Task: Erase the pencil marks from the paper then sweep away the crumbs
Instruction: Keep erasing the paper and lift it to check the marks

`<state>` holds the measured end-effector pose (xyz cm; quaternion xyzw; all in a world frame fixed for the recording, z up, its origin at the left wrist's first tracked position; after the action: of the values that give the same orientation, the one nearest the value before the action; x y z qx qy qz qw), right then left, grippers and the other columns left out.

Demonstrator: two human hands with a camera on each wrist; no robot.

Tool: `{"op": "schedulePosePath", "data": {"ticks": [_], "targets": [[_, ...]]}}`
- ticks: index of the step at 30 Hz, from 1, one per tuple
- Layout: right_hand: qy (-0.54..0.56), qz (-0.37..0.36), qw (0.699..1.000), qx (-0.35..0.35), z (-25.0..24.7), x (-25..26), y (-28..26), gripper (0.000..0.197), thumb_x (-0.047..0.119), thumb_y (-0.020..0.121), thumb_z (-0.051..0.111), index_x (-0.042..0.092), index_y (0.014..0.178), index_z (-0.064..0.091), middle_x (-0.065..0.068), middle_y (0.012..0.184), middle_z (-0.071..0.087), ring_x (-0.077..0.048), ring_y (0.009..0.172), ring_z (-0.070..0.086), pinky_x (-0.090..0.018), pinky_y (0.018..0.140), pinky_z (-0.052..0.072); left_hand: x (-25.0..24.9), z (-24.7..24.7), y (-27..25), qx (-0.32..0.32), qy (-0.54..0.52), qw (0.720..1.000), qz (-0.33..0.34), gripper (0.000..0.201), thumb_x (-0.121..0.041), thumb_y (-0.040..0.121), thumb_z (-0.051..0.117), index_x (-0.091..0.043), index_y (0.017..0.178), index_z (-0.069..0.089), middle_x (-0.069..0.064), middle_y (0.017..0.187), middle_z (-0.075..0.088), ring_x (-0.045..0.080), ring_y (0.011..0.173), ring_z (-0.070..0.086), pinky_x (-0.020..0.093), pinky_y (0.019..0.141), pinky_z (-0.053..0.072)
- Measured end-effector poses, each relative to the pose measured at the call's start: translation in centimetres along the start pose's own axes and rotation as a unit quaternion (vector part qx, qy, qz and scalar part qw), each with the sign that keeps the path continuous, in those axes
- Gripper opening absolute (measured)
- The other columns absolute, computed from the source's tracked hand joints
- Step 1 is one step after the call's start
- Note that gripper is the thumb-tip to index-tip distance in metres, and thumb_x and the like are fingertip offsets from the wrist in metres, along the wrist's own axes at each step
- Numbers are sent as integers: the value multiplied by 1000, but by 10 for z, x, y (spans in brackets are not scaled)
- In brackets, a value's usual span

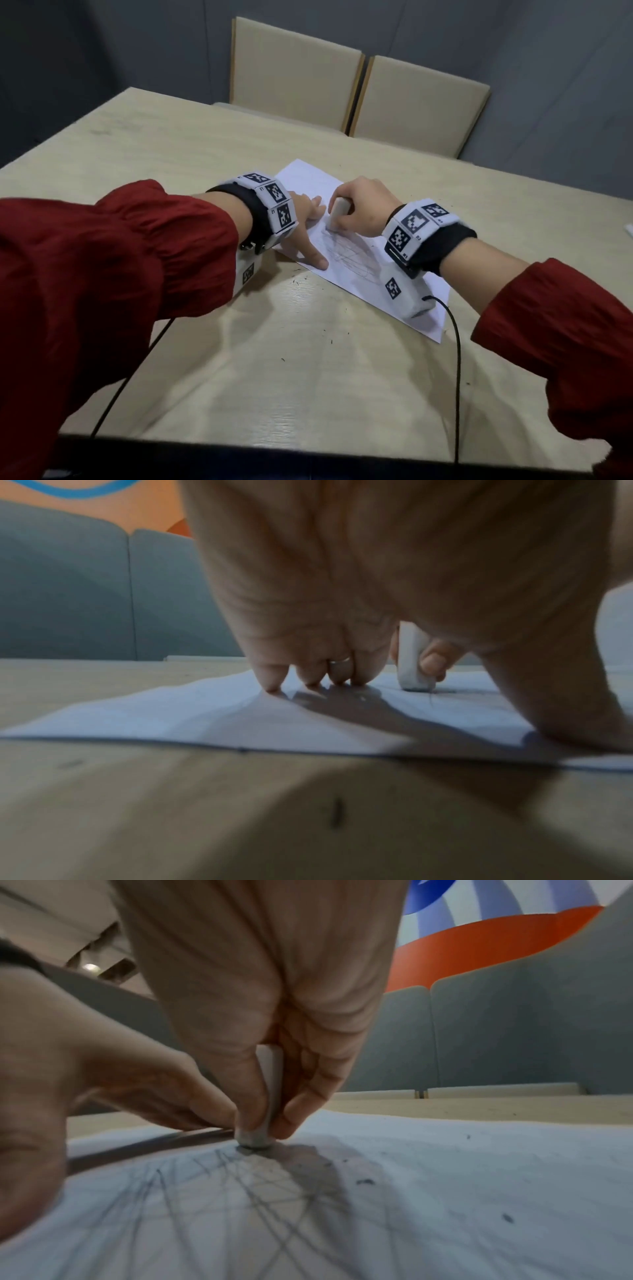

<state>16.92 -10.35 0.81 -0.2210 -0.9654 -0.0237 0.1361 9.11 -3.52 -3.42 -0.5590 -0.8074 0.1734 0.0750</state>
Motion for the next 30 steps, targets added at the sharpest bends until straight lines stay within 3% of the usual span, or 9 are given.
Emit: {"op": "schedulePosePath", "data": {"ticks": [4,6,12,15,19,24,25,27,30], "targets": [[-21,-9,1000,-2,2,3,2,11,12,79,66,12,89,71,-4,86,69,-21,83,61,-26,65,43,0,1,-4,-8,-5,1000,5,119,-74,70,64,-20,156,1,3,163,3,23,146,21,33,115,21],[-22,-28,999,9,6,9,-5,8,14,79,66,13,87,70,-5,83,68,-23,80,62,-30,67,48,-1,2,-4,-9,-24,1000,14,112,-71,71,66,-21,155,10,4,162,8,22,144,23,33,114,22],[-51,-93,994,11,9,21,-7,15,16,76,70,24,89,70,20,62,49,-11,71,50,-23,68,37,3,4,0,-23,-57,998,28,111,-73,64,70,-30,153,20,8,159,19,24,139,32,35,114,28],[-56,-85,995,-5,7,21,-2,14,17,76,69,28,85,68,17,64,51,-11,65,48,-29,71,47,3,6,-1,-13,-74,997,26,110,-70,66,71,-31,154,16,8,161,11,23,147,17,38,118,19],[-32,-151,988,8,14,40,-27,16,10,75,68,21,86,71,24,47,39,4,49,39,-14,59,32,-4,1,-6,-30,-64,997,30,104,-58,75,73,-24,154,15,9,162,5,20,147,14,32,116,20],[-70,-99,993,7,8,26,1,12,19,76,67,22,87,71,12,77,70,-13,76,60,-31,80,50,-2,2,-11,-30,-96,994,43,97,-61,72,72,-32,152,25,5,161,13,19,148,11,36,116,18],[-69,-98,993,-1,8,23,5,10,19,75,68,21,84,70,12,74,71,-9,79,62,-29,81,51,-1,2,-11,-31,-100,993,45,95,-60,72,73,-33,151,27,5,161,14,18,148,10,36,116,17],[-70,-112,991,7,11,27,-2,10,14,77,69,18,86,71,32,56,59,14,69,56,-2,71,38,-1,4,-10,-34,-100,993,45,98,-60,72,73,-31,152,24,5,162,8,18,149,4,36,117,13],[-51,-148,987,27,13,33,-24,12,12,77,72,16,89,72,47,52,45,16,63,50,-1,60,33,-3,6,-2,-39,-53,997,46,102,-67,71,70,-27,152,23,7,162,7,23,149,6,40,118,15]]}}
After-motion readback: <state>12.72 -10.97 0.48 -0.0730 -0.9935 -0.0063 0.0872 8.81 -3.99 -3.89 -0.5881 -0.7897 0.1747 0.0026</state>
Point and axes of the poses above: each hand's wrist, its own y-axis towards the middle knuckle, its own z-axis out of the palm, x = y × z, the point moved 7 cm from there along y, towards the middle knuckle
